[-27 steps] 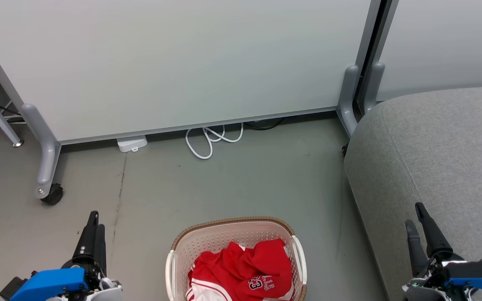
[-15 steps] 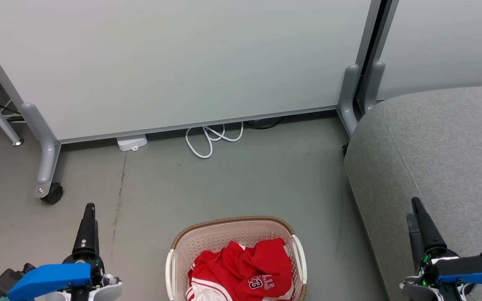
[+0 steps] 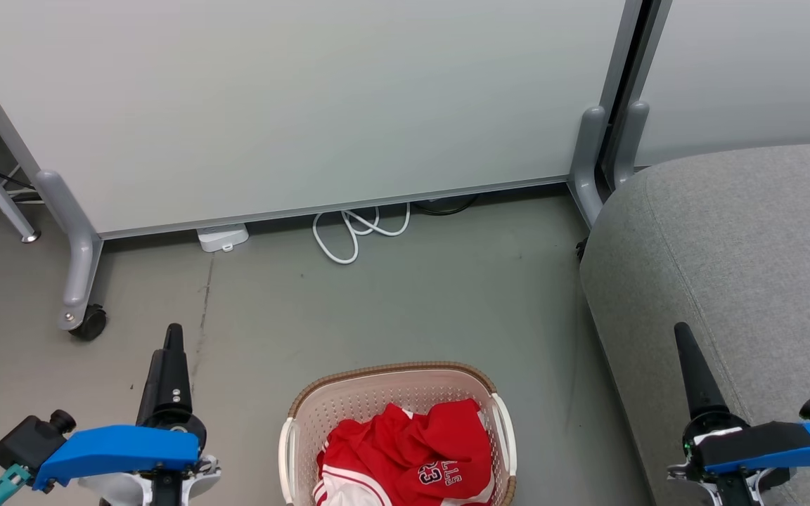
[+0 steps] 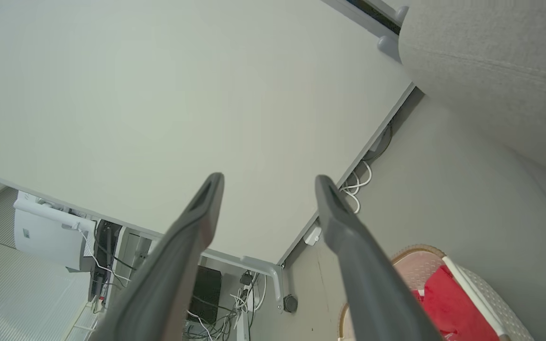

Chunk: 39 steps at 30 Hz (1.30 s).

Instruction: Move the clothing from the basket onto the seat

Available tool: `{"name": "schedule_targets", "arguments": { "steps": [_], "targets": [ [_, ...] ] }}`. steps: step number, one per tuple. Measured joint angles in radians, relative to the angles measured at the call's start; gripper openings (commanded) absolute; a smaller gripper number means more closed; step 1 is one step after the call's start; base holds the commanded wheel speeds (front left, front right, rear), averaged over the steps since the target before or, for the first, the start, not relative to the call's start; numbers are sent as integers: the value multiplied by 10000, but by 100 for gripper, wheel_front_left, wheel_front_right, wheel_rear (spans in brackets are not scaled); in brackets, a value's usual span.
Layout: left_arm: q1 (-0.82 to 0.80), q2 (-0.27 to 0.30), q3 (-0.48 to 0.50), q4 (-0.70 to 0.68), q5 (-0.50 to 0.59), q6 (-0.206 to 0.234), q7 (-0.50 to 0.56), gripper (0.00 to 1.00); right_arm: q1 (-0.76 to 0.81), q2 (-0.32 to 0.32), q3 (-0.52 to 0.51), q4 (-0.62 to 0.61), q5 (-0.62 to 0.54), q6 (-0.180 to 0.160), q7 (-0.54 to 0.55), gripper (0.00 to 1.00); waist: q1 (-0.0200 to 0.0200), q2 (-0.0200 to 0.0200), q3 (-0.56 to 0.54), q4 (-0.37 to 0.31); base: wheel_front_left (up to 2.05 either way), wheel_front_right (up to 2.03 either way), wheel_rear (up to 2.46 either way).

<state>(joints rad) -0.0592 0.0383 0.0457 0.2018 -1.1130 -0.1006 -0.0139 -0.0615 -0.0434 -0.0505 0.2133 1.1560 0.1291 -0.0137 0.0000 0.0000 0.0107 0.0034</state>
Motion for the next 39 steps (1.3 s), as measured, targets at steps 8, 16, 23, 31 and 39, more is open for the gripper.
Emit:
{"name": "schedule_targets", "arguments": {
  "steps": [8,16,23,31,39],
  "targets": [
    [-1,15,-374,-100,1753,240,-311,100,0,-2,188,-123,-1530,0,-293,100,0,0,10,18,0,0,0],
    [-1,148,-761,-65,3112,489,-575,100,14,-4,353,-142,-3053,0,-568,100,0,0,15,34,0,0,0],
    [-1,307,-1168,-84,4105,656,-788,100,28,-8,468,-111,-4079,0,-780,100,0,0,34,46,0,0,0],
    [-10,414,-1521,-163,5022,878,-1030,100,33,-10,600,-107,-5076,0,-1026,100,0,0,56,69,0,0,0],
    [-44,500,-1808,-265,5916,1085,-1246,100,55,-15,709,-117,-6032,0,-1248,100,0,0,57,94,0,0,0]
  ]
}}
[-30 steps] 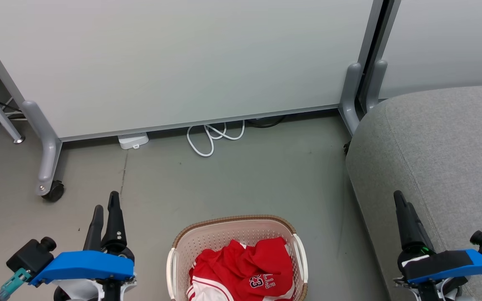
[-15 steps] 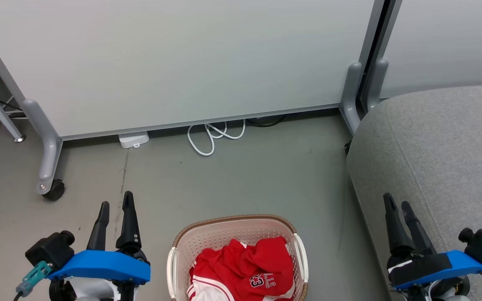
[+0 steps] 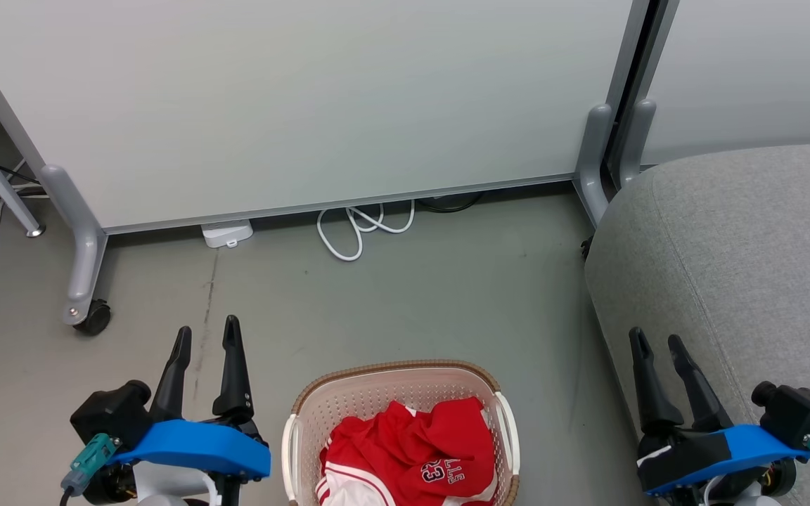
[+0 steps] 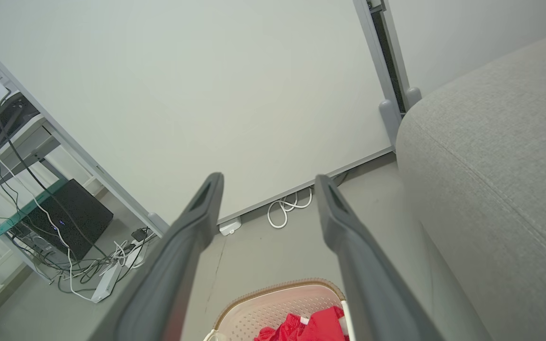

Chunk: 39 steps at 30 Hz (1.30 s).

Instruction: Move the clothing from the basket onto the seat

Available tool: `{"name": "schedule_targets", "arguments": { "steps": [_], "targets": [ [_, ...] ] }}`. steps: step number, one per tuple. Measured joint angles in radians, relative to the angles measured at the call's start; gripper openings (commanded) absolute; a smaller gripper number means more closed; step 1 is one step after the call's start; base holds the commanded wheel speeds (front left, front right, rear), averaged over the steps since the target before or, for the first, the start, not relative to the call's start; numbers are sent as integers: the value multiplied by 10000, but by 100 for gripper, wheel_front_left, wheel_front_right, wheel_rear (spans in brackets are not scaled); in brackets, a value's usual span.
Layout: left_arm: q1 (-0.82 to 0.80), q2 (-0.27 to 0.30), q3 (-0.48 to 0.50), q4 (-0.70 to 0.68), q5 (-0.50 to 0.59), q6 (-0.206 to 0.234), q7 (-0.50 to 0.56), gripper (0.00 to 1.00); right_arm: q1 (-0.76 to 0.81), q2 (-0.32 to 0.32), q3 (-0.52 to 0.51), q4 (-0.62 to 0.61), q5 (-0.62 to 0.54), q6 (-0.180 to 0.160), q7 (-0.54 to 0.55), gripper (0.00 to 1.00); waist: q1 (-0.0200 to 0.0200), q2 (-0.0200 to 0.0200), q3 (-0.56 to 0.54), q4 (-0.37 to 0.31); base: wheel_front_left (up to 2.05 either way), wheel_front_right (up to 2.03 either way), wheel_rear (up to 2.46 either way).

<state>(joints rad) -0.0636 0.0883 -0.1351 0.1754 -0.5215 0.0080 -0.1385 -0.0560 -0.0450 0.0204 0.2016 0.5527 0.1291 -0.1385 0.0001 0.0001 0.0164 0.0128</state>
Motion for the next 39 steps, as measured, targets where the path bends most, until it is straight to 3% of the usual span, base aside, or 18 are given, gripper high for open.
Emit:
{"name": "schedule_targets", "arguments": {
  "steps": [19,39],
  "targets": [
    [-49,138,-474,-140,1854,268,-485,100,1,-10,217,-50,-1927,2,-466,100,-1,0,64,59,0,0,0],
    [-51,-21,-508,-79,3281,25,-872,100,0,-19,443,-84,-3499,6,-888,100,-1,0,74,88,0,0,0]
  ]
}}
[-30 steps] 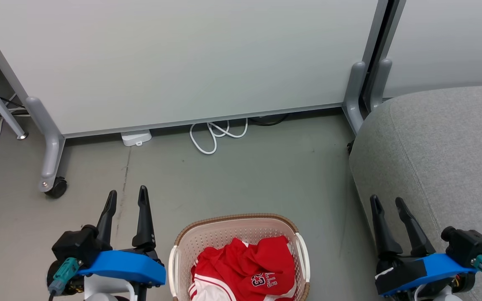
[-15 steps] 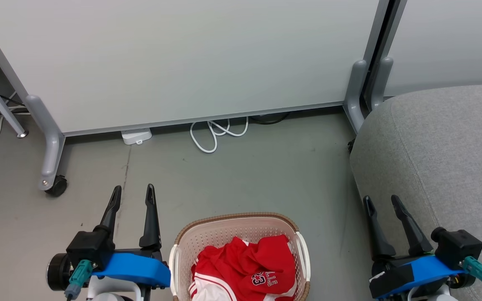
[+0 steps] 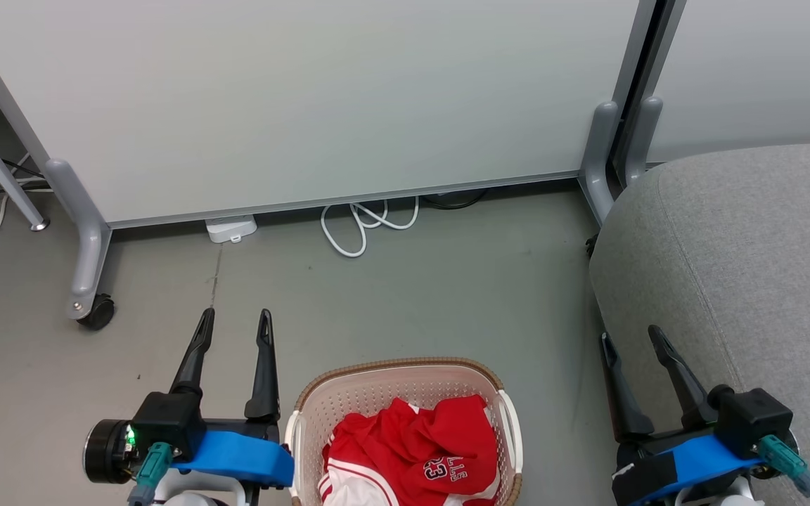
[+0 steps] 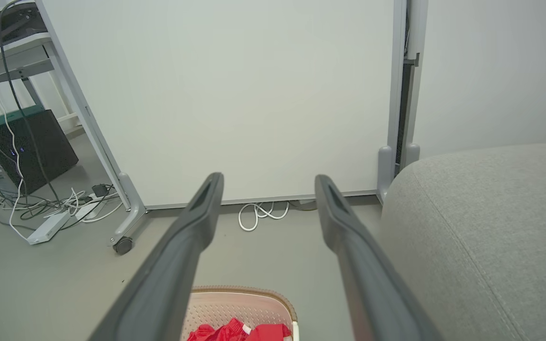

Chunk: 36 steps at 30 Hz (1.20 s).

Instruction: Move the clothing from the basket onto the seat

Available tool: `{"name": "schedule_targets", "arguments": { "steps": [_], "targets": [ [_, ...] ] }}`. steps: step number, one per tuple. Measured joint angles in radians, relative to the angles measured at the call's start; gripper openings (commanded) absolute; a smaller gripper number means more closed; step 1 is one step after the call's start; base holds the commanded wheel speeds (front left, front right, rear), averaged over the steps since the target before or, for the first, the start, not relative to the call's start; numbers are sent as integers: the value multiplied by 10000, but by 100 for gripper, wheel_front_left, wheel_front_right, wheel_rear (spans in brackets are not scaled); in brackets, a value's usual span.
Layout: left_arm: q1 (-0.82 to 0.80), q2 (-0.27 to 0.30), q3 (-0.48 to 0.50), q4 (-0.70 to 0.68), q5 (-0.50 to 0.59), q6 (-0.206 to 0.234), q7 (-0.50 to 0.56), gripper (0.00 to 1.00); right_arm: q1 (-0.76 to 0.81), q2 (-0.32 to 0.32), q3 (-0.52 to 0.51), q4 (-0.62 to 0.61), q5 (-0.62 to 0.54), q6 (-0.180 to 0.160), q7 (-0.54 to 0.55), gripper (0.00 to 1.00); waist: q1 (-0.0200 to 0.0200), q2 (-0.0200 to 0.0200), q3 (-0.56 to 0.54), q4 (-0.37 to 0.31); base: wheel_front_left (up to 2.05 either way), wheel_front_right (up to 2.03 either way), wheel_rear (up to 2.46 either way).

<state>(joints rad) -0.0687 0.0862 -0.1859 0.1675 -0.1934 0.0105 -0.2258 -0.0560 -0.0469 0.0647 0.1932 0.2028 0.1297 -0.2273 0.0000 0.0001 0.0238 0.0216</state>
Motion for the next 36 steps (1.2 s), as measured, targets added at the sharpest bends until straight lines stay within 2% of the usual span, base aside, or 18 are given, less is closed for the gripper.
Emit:
{"name": "schedule_targets", "arguments": {
  "steps": [19,36],
  "targets": [
    [60,-307,472,337,880,-614,-359,100,38,-10,111,-44,-1058,10,-337,100,1,0,27,18,0,0,0],
    [53,-347,621,589,792,-782,-360,100,34,-13,42,140,-897,10,-341,100,0,0,86,17,0,0,0]
  ]
}}
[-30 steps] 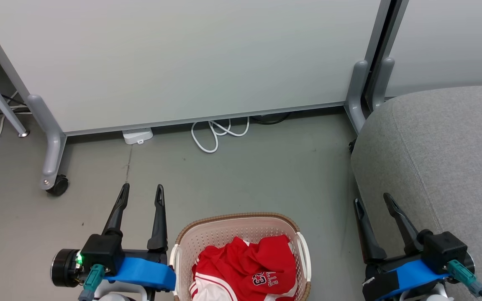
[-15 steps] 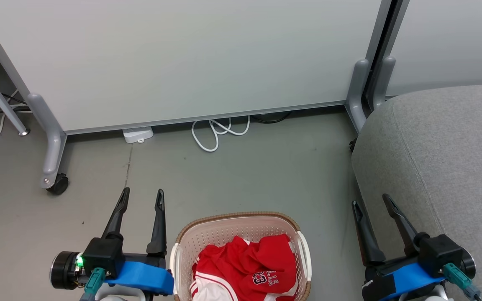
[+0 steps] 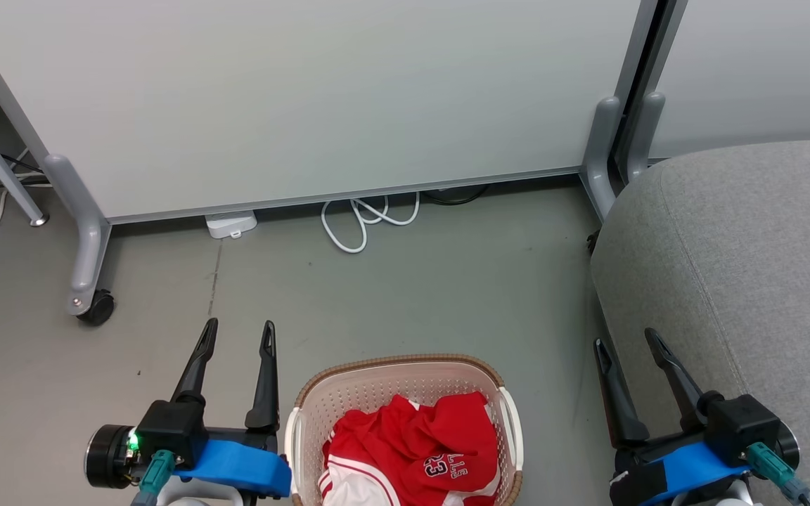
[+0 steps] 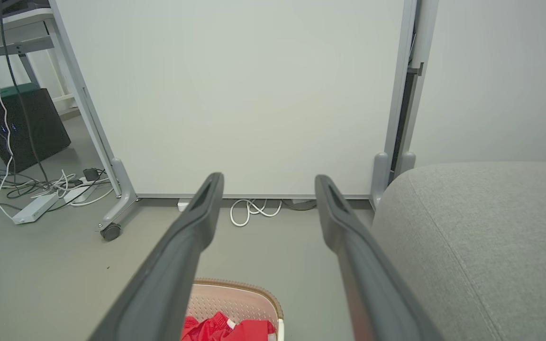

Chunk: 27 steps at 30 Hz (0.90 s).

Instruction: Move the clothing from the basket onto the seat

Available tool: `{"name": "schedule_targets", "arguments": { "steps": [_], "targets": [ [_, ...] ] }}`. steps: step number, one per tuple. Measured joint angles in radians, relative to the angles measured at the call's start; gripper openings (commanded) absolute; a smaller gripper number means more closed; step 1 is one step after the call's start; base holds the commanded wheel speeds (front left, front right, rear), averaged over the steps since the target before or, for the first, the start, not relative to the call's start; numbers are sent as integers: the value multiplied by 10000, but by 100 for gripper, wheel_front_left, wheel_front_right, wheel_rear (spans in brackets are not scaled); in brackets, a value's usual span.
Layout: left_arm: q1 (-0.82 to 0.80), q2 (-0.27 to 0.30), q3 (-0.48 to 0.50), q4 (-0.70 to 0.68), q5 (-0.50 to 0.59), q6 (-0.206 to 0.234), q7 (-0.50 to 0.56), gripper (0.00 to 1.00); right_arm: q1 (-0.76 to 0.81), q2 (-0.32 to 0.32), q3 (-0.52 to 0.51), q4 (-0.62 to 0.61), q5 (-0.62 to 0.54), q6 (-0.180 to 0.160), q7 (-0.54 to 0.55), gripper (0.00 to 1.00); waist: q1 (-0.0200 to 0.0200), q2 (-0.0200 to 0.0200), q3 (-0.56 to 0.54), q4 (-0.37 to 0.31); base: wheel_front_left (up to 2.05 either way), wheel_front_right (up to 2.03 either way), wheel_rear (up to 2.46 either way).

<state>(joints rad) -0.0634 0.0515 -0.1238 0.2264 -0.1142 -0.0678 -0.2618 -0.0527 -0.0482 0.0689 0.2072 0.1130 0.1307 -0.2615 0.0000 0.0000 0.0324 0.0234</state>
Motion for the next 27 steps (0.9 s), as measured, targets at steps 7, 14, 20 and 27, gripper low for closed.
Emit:
{"name": "schedule_targets", "arguments": {
  "steps": [7,14,20,27],
  "targets": [
    [-76,-2,-50,52,2,-6,-2,100,-3,0,29,-44,29,0,0,100,0,0,83,-66,0,0,0],
    [-751,0,-251,441,293,-293,-12,100,-201,-2,19,-178,-10,0,-2,100,0,0,441,-332,0,0,0],
    [-1829,255,-798,1195,600,-516,-10,100,-721,-4,21,-374,-81,0,-2,100,0,0,1125,-685,0,0,0],
    [-3527,965,-2232,2428,800,-583,-12,100,-1809,-10,35,-736,-59,0,-2,100,1,0,2408,-1219,0,0,0]
  ]
}}
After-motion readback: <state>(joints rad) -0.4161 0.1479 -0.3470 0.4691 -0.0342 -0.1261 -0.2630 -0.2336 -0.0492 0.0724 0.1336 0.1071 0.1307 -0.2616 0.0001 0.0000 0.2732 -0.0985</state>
